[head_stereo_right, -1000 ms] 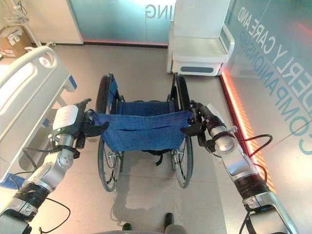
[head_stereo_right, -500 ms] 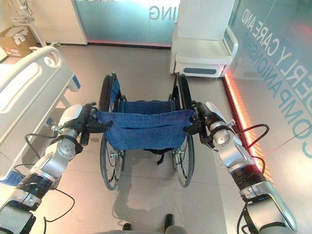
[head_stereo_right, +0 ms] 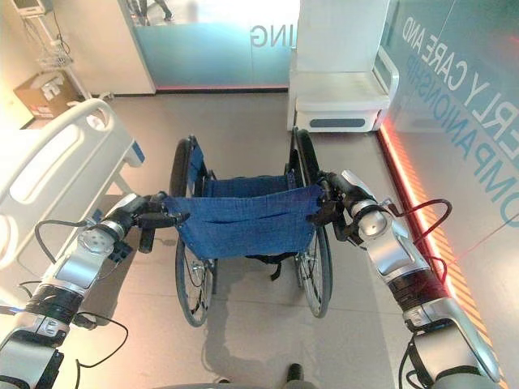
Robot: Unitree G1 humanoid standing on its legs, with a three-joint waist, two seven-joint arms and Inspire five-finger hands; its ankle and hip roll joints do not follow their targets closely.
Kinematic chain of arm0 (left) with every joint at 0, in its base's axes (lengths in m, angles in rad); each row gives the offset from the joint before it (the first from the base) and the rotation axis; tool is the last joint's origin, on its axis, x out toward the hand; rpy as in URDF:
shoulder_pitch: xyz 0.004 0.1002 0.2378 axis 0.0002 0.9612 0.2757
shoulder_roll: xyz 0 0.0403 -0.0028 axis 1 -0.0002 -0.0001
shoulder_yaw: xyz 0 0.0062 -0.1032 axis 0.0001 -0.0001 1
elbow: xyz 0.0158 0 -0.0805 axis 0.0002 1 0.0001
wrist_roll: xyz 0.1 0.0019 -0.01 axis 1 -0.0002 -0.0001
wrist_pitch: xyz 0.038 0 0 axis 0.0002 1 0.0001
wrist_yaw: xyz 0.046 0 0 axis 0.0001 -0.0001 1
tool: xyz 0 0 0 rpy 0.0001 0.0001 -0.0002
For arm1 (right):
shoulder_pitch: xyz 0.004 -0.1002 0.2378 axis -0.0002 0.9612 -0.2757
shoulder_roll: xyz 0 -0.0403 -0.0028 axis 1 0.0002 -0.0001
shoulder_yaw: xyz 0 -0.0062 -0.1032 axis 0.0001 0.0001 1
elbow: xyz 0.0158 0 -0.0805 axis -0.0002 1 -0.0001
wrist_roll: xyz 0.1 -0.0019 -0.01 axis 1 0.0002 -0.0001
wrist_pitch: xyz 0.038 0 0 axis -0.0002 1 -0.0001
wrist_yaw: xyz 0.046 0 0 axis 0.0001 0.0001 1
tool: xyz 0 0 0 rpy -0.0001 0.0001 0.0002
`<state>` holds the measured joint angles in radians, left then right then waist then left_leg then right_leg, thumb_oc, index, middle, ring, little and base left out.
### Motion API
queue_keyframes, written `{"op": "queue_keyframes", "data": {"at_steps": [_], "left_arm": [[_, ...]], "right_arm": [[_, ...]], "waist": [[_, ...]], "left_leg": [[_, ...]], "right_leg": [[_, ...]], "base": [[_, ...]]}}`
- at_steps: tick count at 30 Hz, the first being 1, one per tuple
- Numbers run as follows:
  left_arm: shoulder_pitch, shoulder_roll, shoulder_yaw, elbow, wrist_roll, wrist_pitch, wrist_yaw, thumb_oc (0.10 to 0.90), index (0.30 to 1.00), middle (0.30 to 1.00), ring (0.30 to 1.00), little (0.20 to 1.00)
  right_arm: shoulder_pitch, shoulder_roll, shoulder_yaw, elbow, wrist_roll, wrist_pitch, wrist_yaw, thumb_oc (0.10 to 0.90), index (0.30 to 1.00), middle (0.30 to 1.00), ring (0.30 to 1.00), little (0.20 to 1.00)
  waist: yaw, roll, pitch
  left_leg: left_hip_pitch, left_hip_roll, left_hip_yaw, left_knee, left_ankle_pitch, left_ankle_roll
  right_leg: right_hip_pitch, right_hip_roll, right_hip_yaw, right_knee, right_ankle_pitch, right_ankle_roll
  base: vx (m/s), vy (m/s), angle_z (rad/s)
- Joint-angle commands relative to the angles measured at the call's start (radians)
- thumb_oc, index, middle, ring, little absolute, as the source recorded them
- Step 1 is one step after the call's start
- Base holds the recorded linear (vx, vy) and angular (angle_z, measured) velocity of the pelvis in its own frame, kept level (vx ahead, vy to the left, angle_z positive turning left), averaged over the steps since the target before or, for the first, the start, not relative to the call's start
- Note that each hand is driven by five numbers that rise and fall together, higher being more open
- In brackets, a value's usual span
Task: Push the wheelchair next to the bed
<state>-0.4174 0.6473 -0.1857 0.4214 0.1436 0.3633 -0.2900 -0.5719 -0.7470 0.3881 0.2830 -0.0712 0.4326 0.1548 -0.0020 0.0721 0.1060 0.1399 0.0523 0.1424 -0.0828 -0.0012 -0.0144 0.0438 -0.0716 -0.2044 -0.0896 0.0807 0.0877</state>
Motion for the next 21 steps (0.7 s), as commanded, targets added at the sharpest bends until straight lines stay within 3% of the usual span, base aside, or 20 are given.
{"op": "queue_keyframes", "data": {"at_steps": [1,9,15,21], "left_arm": [[0.189,0.211,-0.033,0.285,0.178,0.200,-0.117,0.800,0.900,0.900,0.900,0.900],[0.073,0.254,-0.135,0.335,0.338,0.166,-0.307,0.800,0.900,0.900,0.900,0.900],[-0.013,0.232,-0.233,0.369,0.429,0.125,-0.327,0.800,0.900,0.900,0.900,0.900],[-0.092,0.187,-0.346,0.402,0.517,0.101,-0.325,0.800,0.900,0.900,0.900,0.900]], "right_arm": [[-0.033,-0.131,0.006,0.127,-0.057,0.102,0.016,0.800,0.900,0.900,0.900,0.900],[-0.098,-0.121,0.074,0.190,-0.042,0.135,0.089,0.800,0.900,0.900,0.900,0.900],[-0.162,-0.090,0.142,0.274,-0.077,0.167,0.182,0.800,0.900,0.900,0.900,0.900],[-0.238,-0.046,0.207,0.407,-0.203,0.190,0.273,0.800,0.900,0.900,0.900,0.900]], "waist": [[0.050,-0.076,0.059],[0.047,-0.071,0.059],[0.049,-0.078,0.054],[0.052,-0.087,0.054]], "left_leg": [[-0.098,-0.039,-0.016,0.068,-0.044,0.017],[-0.102,-0.041,-0.020,0.069,-0.042,0.017],[-0.100,-0.043,-0.021,0.066,-0.040,0.019],[-0.097,-0.044,-0.020,0.068,-0.043,0.021]], "right_leg": [[-0.004,-0.011,-0.015,0.089,-0.113,0.008],[-0.004,-0.012,-0.021,0.091,-0.114,0.006],[-0.001,-0.011,-0.018,0.088,-0.111,0.005],[0.003,-0.008,-0.014,0.085,-0.111,0.004]], "base": [[0.00,0.000,0.00],[0.00,0.000,0.00],[0.00,0.000,0.00],[0.00,0.000,0.00]]}}
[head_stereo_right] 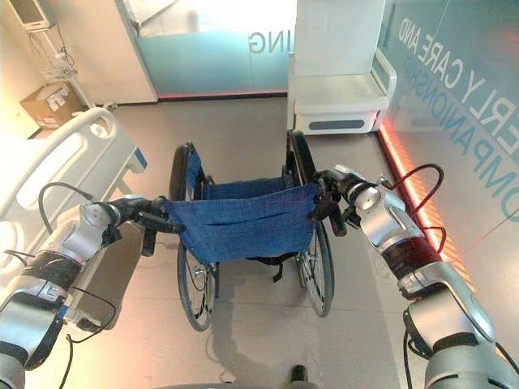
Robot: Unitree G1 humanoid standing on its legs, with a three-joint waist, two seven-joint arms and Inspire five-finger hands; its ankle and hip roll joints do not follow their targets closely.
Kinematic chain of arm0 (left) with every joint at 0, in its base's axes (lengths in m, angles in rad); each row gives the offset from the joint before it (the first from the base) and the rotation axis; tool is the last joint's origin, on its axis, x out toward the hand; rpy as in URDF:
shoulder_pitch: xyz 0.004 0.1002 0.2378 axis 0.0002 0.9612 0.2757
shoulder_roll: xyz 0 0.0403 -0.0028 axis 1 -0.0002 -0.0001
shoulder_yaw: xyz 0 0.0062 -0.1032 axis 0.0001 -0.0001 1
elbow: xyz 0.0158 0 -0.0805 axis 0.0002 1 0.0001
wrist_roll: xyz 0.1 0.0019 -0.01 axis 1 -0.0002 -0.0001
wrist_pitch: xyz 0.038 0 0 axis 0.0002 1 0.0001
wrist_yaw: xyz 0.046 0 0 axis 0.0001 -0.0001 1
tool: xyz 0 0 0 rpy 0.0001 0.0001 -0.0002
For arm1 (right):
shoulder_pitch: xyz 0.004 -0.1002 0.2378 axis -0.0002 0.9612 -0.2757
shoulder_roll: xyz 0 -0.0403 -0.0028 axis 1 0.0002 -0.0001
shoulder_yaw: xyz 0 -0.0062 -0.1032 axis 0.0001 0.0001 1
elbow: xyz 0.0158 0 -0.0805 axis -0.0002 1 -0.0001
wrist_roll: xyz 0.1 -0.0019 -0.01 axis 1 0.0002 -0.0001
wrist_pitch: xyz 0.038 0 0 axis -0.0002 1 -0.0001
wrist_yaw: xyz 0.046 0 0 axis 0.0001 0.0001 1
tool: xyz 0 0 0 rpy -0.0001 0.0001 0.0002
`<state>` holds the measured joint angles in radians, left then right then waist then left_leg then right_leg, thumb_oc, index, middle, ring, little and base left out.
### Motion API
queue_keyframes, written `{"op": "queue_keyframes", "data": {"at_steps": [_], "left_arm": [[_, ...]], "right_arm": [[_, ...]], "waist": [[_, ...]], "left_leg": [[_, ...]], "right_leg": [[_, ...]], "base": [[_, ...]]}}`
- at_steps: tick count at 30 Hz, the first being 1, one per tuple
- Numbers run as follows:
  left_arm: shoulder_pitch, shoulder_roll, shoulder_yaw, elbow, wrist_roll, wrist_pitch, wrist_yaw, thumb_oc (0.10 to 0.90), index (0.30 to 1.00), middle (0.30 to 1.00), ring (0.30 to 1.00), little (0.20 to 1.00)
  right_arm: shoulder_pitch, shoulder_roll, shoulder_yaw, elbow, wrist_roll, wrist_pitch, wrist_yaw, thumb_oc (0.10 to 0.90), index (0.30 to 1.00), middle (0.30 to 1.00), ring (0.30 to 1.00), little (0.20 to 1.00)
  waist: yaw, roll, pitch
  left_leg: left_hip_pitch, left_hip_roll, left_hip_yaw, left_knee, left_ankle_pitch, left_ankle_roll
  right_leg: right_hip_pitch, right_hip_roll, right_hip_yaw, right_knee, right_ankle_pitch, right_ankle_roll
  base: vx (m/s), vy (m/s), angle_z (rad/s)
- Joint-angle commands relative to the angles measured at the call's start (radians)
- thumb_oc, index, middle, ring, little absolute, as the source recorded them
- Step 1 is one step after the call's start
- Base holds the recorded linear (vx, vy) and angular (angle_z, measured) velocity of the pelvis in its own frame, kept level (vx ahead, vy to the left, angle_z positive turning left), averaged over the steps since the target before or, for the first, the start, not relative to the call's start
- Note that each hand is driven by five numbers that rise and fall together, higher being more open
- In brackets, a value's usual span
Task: Push the wheelchair next to the bed
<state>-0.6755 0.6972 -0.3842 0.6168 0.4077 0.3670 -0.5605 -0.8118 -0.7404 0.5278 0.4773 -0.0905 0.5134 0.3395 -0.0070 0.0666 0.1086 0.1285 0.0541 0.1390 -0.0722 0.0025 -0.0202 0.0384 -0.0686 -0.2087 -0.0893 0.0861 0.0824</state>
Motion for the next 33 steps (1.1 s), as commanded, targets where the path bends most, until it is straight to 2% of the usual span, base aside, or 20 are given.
{"op": "queue_keyframes", "data": {"at_steps": [1,3,6,9,11,15,16,18,20,22,23,26,30,33], "left_arm": [[0.147,0.121,-0.175,0.219,0.276,0.087,-0.059,0.800,0.900,0.900,0.900,0.900],[0.121,0.096,-0.215,0.231,0.292,0.094,-0.053,0.800,0.900,0.900,0.900,0.900],[0.078,0.044,-0.273,0.270,0.286,0.111,-0.037,0.800,0.900,0.900,0.900,0.900],[0.054,-0.002,-0.299,0.297,0.260,0.123,-0.023,0.800,0.900,0.900,0.900,0.900],[0.059,-0.040,-0.304,0.308,0.242,0.140,-0.006,0.800,0.900,0.900,0.900,0.900],[0.084,-0.068,-0.285,0.303,0.230,0.164,0.014,0.800,0.900,0.900,0.900,0.900],[0.102,-0.076,-0.274,0.287,0.226,0.180,0.017,0.800,0.900,0.900,0.900,0.900],[0.115,-0.080,-0.268,0.277,0.215,0.187,0.022,0.800,0.900,0.900,0.900,0.900],[0.138,-0.091,-0.258,0.262,0.211,0.191,0.024,0.800,0.900,0.900,0.900,0.900],[0.143,-0.098,-0.257,0.260,0.209,0.187,0.023,0.800,0.900,0.900,0.900,0.900],[0.136,-0.101,-0.260,0.259,0.211,0.181,0.008,0.800,0.900,0.900,0.900,0.900],[0.119,-0.112,-0.270,0.276,0.220,0.164,-0.008,0.800,0.900,0.900,0.900,0.900],[0.107,-0.129,-0.274,0.308,0.236,0.136,-0.004,0.800,0.900,0.900,0.900,0.900],[0.110,-0.130,-0.279,0.311,0.235,0.130,0.006,0.800,0.900,0.900,0.900,0.900]], "right_arm": [[-0.018,-0.042,0.082,0.250,-0.227,0.112,0.122,0.800,0.900,0.900,0.900,0.900],[-0.040,-0.021,0.100,0.305,-0.282,0.129,0.123,0.800,0.900,0.900,0.900,0.900],[-0.078,0.029,0.119,0.414,-0.378,0.171,0.050,0.800,0.900,0.900,0.900,0.900],[-0.096,0.065,0.119,0.454,-0.315,0.188,-0.136,0.800,0.900,0.900,0.900,0.900],[-0.090,0.103,0.105,0.429,-0.272,0.230,-0.286,0.800,0.900,0.900,0.900,0.900],[-0.041,0.143,0.081,0.377,-0.241,0.305,-0.391,0.800,0.900,0.900,0.900,0.900],[0.008,0.168,0.062,0.356,-0.205,0.350,-0.408,0.800,0.900,0.900,0.900,0.900],[0.041,0.188,0.053,0.357,-0.210,0.370,-0.405,0.800,0.900,0.900,0.900,0.900],[0.092,0.212,0.032,0.417,-0.259,0.387,-0.298,0.800,0.900,0.900,0.900,0.900],[0.109,0.222,0.033,0.487,-0.271,0.365,-0.236,0.800,0.900,0.900,0.900,0.900],[0.108,0.230,0.036,0.562,-0.263,0.341,-0.171,0.800,0.900,0.900,0.900,0.900],[0.083,0.248,0.038,0.670,-0.237,0.300,-0.106,0.800,0.900,0.900,0.900,0.900],[0.056,0.260,0.032,0.738,-0.165,0.244,-0.073,0.800,0.900,0.900,0.900,0.900],[0.049,0.254,0.032,0.749,-0.178,0.236,-0.028,0.800,0.900,0.900,0.900,0.900]], "waist": [[0.058,-0.083,0.050],[0.059,-0.085,0.051],[0.060,-0.086,0.051],[0.062,-0.084,0.052],[0.059,-0.079,0.051],[0.053,-0.069,0.061],[0.047,-0.065,0.065],[0.044,-0.061,0.069],[0.045,-0.054,0.070],[0.050,-0.051,0.070],[0.056,-0.050,0.069],[0.065,-0.050,0.066],[0.073,-0.052,0.062],[0.074,-0.055,0.059]], "left_leg": [[-0.086,-0.046,-0.016,0.058,-0.047,0.027],[-0.086,-0.045,-0.015,0.057,-0.046,0.028],[-0.084,-0.045,-0.016,0.058,-0.049,0.029],[-0.083,-0.047,-0.021,0.058,-0.050,0.030],[-0.086,-0.048,-0.026,0.061,-0.053,0.029],[-0.092,-0.050,-0.029,0.062,-0.051,0.028],[-0.095,-0.052,-0.032,0.061,-0.052,0.029],[-0.096,-0.053,-0.031,0.061,-0.052,0.029],[-0.096,-0.055,-0.033,0.061,-0.050,0.030],[-0.096,-0.056,-0.033,0.062,-0.049,0.030],[-0.095,-0.056,-0.032,0.064,-0.047,0.029],[-0.095,-0.057,-0.033,0.065,-0.043,0.030],[-0.092,-0.058,-0.036,0.063,-0.039,0.031],[-0.090,-0.057,-0.035,0.063,-0.039,0.030]], "right_leg": [[0.009,-0.011,-0.008,0.086,-0.117,0.009],[0.008,-0.011,-0.008,0.086,-0.116,0.008],[0.011,-0.010,-0.003,0.085,-0.116,0.008],[0.014,-0.009,0.001,0.083,-0.116,0.009],[0.012,-0.010,0.007,0.084,-0.118,0.009],[0.001,-0.012,0.013,0.089,-0.115,0.010],[-0.005,-0.012,0.020,0.090,-0.115,0.009],[-0.007,-0.012,0.022,0.090,-0.115,0.009],[-0.009,-0.014,0.020,0.091,-0.114,0.007],[-0.006,-0.017,0.014,0.089,-0.112,0.007],[-0.002,-0.019,0.008,0.089,-0.110,0.006],[0.001,-0.021,-0.001,0.091,-0.109,0.003],[0.005,-0.021,-0.008,0.091,-0.108,0.001],[0.004,-0.021,-0.010,0.095,-0.110,0.001]], "base": [[0.00,0.000,0.00],[0.01,-0.005,0.02],[0.00,0.000,0.00],[0.00,0.007,0.01],[0.01,0.035,0.03],[-0.03,0.039,0.03],[-0.04,0.054,0.00],[-0.03,0.044,0.00],[-0.01,0.043,0.00],[0.00,0.019,0.00],[0.00,0.000,0.00],[0.02,-0.001,0.03],[0.04,-0.012,0.09],[0.01,-0.002,0.01]]}}
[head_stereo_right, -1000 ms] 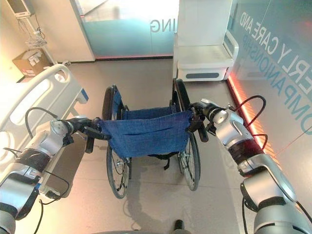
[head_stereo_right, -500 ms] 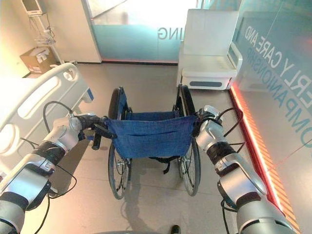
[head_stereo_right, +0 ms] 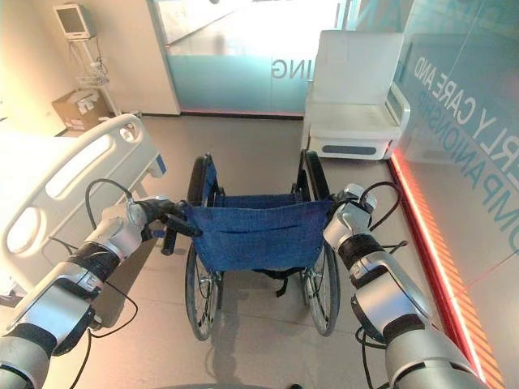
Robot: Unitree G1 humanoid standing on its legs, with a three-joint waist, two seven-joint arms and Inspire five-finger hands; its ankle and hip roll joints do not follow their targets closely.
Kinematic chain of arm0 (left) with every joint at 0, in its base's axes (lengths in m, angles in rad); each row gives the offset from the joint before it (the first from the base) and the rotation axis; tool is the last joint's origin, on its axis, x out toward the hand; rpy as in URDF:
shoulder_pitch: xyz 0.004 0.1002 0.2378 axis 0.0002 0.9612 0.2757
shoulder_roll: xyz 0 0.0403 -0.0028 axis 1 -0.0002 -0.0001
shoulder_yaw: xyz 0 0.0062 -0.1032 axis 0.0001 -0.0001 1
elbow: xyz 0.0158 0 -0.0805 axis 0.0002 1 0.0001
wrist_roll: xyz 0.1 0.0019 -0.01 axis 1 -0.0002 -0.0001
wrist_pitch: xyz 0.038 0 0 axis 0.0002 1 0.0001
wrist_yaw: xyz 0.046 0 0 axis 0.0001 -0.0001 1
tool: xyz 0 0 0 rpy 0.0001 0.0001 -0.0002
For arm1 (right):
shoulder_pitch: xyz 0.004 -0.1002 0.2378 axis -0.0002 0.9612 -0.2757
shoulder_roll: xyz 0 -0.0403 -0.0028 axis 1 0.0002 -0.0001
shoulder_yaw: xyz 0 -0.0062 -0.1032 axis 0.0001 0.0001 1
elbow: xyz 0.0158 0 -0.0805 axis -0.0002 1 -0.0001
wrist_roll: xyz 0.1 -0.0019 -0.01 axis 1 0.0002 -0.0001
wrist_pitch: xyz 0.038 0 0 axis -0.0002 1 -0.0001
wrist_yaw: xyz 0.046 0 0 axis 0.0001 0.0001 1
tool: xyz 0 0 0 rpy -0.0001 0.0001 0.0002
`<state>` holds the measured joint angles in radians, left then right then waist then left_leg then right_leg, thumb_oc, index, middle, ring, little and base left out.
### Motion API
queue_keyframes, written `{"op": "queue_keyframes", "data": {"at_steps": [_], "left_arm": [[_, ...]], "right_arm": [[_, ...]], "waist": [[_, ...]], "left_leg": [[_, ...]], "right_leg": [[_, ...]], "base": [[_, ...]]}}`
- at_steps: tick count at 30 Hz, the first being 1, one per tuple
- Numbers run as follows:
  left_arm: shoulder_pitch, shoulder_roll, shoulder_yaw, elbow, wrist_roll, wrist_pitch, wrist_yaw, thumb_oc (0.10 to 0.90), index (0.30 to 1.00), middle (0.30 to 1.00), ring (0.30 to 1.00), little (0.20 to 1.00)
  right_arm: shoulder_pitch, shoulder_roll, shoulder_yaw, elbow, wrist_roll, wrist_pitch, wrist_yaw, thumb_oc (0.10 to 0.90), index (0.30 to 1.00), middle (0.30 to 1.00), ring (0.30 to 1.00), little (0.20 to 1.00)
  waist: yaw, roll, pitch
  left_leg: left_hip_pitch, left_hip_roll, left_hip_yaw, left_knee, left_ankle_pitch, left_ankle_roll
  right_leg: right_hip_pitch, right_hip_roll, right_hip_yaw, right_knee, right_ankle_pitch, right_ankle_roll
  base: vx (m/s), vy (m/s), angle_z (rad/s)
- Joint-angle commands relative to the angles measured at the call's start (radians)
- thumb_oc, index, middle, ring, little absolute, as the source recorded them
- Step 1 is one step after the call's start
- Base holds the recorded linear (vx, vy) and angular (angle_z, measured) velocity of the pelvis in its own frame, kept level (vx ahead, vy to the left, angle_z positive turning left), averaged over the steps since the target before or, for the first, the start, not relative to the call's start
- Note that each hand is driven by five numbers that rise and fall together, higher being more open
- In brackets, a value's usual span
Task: Push the wheelchair next to the bed
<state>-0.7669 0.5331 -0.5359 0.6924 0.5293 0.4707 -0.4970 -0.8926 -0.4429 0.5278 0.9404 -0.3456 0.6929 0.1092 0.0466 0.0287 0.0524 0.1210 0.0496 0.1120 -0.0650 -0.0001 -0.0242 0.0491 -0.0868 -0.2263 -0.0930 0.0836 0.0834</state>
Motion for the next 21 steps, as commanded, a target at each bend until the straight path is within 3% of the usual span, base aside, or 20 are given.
{"op": "queue_keyframes", "data": {"at_steps": [1,6,7,8,9,10,11,12,13,21], "left_arm": [[0.203,0.032,-0.128,0.236,0.113,0.023,-0.049,0.800,0.900,0.900,0.900,0.900],[0.215,0.027,-0.130,0.232,0.065,0.005,0.046,0.800,0.900,0.900,0.900,0.900],[0.211,0.028,-0.128,0.224,0.046,0.000,0.084,0.800,0.900,0.900,0.900,0.900],[0.211,0.029,-0.127,0.222,0.043,-0.001,0.091,0.800,0.900,0.900,0.900,0.900],[0.211,0.031,-0.126,0.213,0.035,-0.002,0.106,0.800,0.900,0.900,0.900,0.900],[0.207,0.035,-0.123,0.204,0.028,-0.010,0.120,0.800,0.900,0.900,0.900,0.900],[0.204,0.038,-0.120,0.194,0.026,-0.012,0.126,0.736,0.804,0.804,0.804,0.804],[0.203,0.052,-0.117,0.171,0.017,-0.025,0.135,0.519,0.479,0.479,0.479,0.479],[0.207,0.057,-0.112,0.155,0.021,-0.031,0.135,0.400,0.300,0.300,0.300,0.300],[0.215,0.099,-0.133,0.105,0.128,-0.074,0.133,0.400,0.300,0.300,0.300,0.300]], "right_arm": [[0.128,-0.047,0.033,0.291,0.054,0.053,0.222,0.800,0.900,0.900,0.900,0.900],[0.133,-0.058,0.053,0.303,-0.004,0.012,0.292,0.800,0.900,0.900,0.900,0.900],[0.131,-0.064,0.062,0.300,-0.022,-0.036,0.307,0.800,0.900,0.900,0.900,0.900],[0.131,-0.065,0.063,0.299,-0.024,-0.043,0.308,0.800,0.900,0.900,0.900,0.900],[0.128,-0.070,0.069,0.292,-0.020,-0.063,0.310,0.685,0.728,0.728,0.728,0.728],[0.122,-0.075,0.073,0.279,-0.008,-0.094,0.303,0.442,0.364,0.364,0.364,0.364],[0.116,-0.080,0.078,0.266,0.013,-0.113,0.279,0.400,0.300,0.300,0.300,0.300],[0.111,-0.091,0.078,0.232,0.028,-0.151,0.249,0.400,0.300,0.300,0.300,0.300],[0.110,-0.100,0.080,0.201,0.035,-0.162,0.243,0.400,0.300,0.300,0.300,0.300],[0.123,-0.148,0.071,0.042,0.092,-0.207,0.197,0.400,0.300,0.300,0.300,0.300]], "waist": [[0.020,-0.018,0.114],[0.023,-0.021,0.111],[0.025,-0.024,0.111],[0.025,-0.025,0.111],[0.026,-0.026,0.111],[0.027,-0.028,0.113],[0.029,-0.030,0.115],[0.030,-0.033,0.117],[0.031,-0.034,0.119],[0.021,-0.039,0.133]], "left_leg": [[-0.081,-0.052,-0.007,0.056,-0.037,0.034],[-0.075,-0.053,-0.009,0.054,-0.035,0.034],[-0.072,-0.053,-0.009,0.054,-0.035,0.034],[-0.072,-0.053,-0.010,0.055,-0.035,0.034],[-0.072,-0.052,-0.010,0.055,-0.035,0.033],[-0.072,-0.052,-0.012,0.056,-0.035,0.033],[-0.074,-0.052,-0.013,0.058,-0.034,0.033],[-0.075,-0.051,-0.016,0.060,-0.035,0.032],[-0.075,-0.052,-0.017,0.059,-0.035,0.032],[-0.075,-0.052,-0.017,0.063,-0.040,0.036]], "right_leg": [[-0.006,-0.002,0.008,0.099,-0.108,0.000],[0.001,-0.001,0.005,0.098,-0.109,-0.002],[0.004,-0.001,0.004,0.099,-0.110,-0.002],[0.004,-0.002,0.004,0.099,-0.110,-0.002],[0.005,-0.002,0.004,0.099,-0.110,-0.002],[0.005,-0.003,0.004,0.101,-0.110,-0.002],[0.005,-0.003,0.004,0.102,-0.109,-0.002],[0.004,-0.004,0.005,0.105,-0.109,-0.002],[0.003,-0.004,0.005,0.106,-0.109,-0.002],[0.000,-0.004,0.011,0.112,-0.110,-0.001]], "base": [[0.00,0.000,0.00],[0.02,-0.002,0.01],[0.00,0.000,0.00],[0.00,0.000,0.00],[0.00,0.000,0.00],[0.00,0.000,0.00],[0.00,0.000,0.00],[0.00,0.000,0.00],[0.00,0.000,0.00],[0.00,0.000,0.00]]}}
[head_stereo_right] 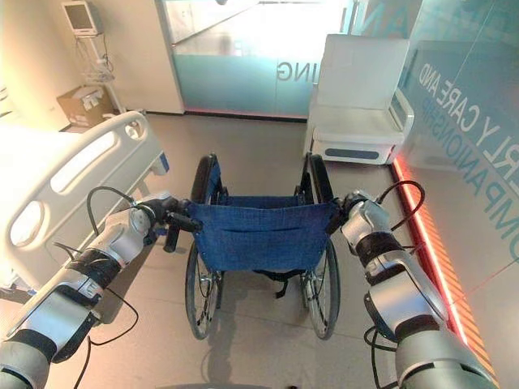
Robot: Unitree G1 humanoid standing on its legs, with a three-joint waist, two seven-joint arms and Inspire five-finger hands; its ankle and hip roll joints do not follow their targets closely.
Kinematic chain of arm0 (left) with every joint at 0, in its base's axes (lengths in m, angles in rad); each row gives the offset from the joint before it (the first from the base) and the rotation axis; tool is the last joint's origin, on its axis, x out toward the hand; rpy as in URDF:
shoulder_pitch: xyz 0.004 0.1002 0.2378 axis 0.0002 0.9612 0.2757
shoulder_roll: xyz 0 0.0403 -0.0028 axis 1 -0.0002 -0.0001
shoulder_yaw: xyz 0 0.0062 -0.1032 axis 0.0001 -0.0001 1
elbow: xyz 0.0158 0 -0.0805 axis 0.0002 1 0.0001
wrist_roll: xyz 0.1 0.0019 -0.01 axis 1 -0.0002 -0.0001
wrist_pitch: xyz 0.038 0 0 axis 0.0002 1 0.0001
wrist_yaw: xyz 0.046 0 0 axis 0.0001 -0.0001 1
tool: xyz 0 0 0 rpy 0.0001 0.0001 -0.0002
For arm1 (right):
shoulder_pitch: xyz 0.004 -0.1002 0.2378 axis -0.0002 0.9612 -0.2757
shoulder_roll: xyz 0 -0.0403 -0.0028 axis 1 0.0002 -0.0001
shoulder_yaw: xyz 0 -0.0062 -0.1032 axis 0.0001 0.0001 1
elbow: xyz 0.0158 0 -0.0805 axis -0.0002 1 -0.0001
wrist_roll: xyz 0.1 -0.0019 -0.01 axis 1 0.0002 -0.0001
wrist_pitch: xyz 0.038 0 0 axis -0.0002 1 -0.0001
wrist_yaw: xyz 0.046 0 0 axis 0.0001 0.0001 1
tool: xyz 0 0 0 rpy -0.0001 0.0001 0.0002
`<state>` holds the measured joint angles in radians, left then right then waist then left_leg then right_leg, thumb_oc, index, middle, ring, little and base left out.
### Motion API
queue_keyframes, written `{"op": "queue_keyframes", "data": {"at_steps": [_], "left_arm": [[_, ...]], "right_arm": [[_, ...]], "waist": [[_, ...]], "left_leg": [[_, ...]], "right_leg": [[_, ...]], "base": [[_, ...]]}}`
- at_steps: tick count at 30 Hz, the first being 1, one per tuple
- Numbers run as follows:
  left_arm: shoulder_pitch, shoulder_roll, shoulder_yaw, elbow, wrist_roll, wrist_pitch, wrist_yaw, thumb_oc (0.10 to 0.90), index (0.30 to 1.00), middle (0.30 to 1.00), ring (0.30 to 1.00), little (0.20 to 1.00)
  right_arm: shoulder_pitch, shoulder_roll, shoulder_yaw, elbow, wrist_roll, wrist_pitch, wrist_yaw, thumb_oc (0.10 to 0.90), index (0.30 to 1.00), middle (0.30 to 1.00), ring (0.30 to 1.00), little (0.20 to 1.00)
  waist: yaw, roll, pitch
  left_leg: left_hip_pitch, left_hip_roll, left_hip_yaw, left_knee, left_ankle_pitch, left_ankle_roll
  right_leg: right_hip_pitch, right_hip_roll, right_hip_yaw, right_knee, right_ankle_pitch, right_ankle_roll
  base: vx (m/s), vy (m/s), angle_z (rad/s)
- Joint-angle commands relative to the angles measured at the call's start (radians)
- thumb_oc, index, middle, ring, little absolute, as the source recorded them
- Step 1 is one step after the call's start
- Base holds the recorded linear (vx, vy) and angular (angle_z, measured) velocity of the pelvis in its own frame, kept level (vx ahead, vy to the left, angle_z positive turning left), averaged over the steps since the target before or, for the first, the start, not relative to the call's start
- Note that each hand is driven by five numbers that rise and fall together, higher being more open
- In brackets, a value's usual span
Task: Push the wheelchair next to the bed
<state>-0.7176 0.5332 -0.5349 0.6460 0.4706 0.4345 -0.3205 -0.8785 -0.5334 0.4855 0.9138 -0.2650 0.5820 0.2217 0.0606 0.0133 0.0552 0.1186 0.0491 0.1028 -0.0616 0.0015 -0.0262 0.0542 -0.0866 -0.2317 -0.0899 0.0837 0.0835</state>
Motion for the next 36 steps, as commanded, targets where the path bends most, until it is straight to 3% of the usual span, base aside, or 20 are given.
{"op": "queue_keyframes", "data": {"at_steps": [1,8,18,23,26,33,36], "left_arm": [[0.163,0.100,-0.146,0.159,0.213,-0.048,-0.051,0.400,0.300,0.300,0.300,0.300],[0.179,0.033,-0.192,0.242,0.210,-0.041,0.025,0.400,0.300,0.300,0.300,0.300],[0.171,-0.015,-0.190,0.282,0.188,-0.059,0.135,0.400,0.300,0.300,0.300,0.300],[0.151,-0.031,-0.162,0.265,0.059,-0.088,0.270,0.400,0.300,0.300,0.300,0.300],[0.146,-0.034,-0.120,0.225,-0.023,-0.110,0.338,0.400,0.300,0.300,0.300,0.300],[0.178,-0.028,-0.047,0.110,-0.120,-0.135,0.402,0.400,0.300,0.300,0.300,0.300],[0.184,-0.034,-0.024,0.088,-0.258,-0.153,0.409,0.400,0.300,0.300,0.300,0.300]], "right_arm": [[0.116,-0.062,0.113,0.047,0.002,-0.106,0.066,0.400,0.300,0.300,0.300,0.300],[0.121,-0.049,0.140,-0.015,-0.016,-0.130,-0.010,0.400,0.300,0.300,0.300,0.300],[0.095,-0.042,0.165,-0.089,-0.045,-0.125,-0.031,0.400,0.300,0.300,0.300,0.300],[0.067,-0.031,0.171,-0.115,-0.025,-0.110,-0.079,0.400,0.300,0.300,0.300,0.300],[0.072,-0.032,0.153,-0.146,0.008,-0.109,-0.163,0.400,0.300,0.300,0.300,0.300],[0.125,-0.033,0.118,-0.202,0.029,-0.108,-0.184,0.400,0.300,0.300,0.300,0.300],[0.130,-0.027,0.105,-0.191,0.045,-0.128,-0.195,0.400,0.300,0.300,0.300,0.300]], "waist": [[0.003,-0.025,0.131],[-0.014,-0.029,0.131],[-0.020,-0.033,0.137],[-0.019,-0.033,0.137],[-0.017,-0.032,0.141],[-0.010,-0.030,0.146],[-0.007,-0.032,0.145]], "left_leg": [[-0.072,-0.051,-0.006,0.059,-0.043,0.039],[-0.064,-0.050,0.001,0.053,-0.049,0.040],[-0.067,-0.051,0.004,0.050,-0.053,0.041],[-0.070,-0.051,0.002,0.057,-0.056,0.040],[-0.072,-0.053,-0.003,0.066,-0.061,0.042],[-0.076,-0.060,-0.004,0.084,-0.073,0.051],[-0.076,-0.065,-0.002,0.100,-0.084,0.057]], "right_leg": [[-0.006,-0.004,0.018,0.109,-0.110,-0.001],[0.000,0.001,0.028,0.100,-0.111,0.001],[-0.006,0.002,0.035,0.103,-0.114,0.004],[-0.011,0.000,0.037,0.115,-0.120,0.002],[-0.012,-0.003,0.037,0.122,-0.121,0.000],[-0.017,-0.015,0.039,0.135,-0.121,0.000],[-0.019,-0.021,0.045,0.147,-0.123,0.002]], "base": [[0.00,0.000,0.00],[0.00,0.000,0.00],[0.00,0.000,0.00],[0.00,0.000,0.00],[0.02,0.023,-0.01],[0.02,0.057,0.00],[0.02,0.090,0.01]]}}
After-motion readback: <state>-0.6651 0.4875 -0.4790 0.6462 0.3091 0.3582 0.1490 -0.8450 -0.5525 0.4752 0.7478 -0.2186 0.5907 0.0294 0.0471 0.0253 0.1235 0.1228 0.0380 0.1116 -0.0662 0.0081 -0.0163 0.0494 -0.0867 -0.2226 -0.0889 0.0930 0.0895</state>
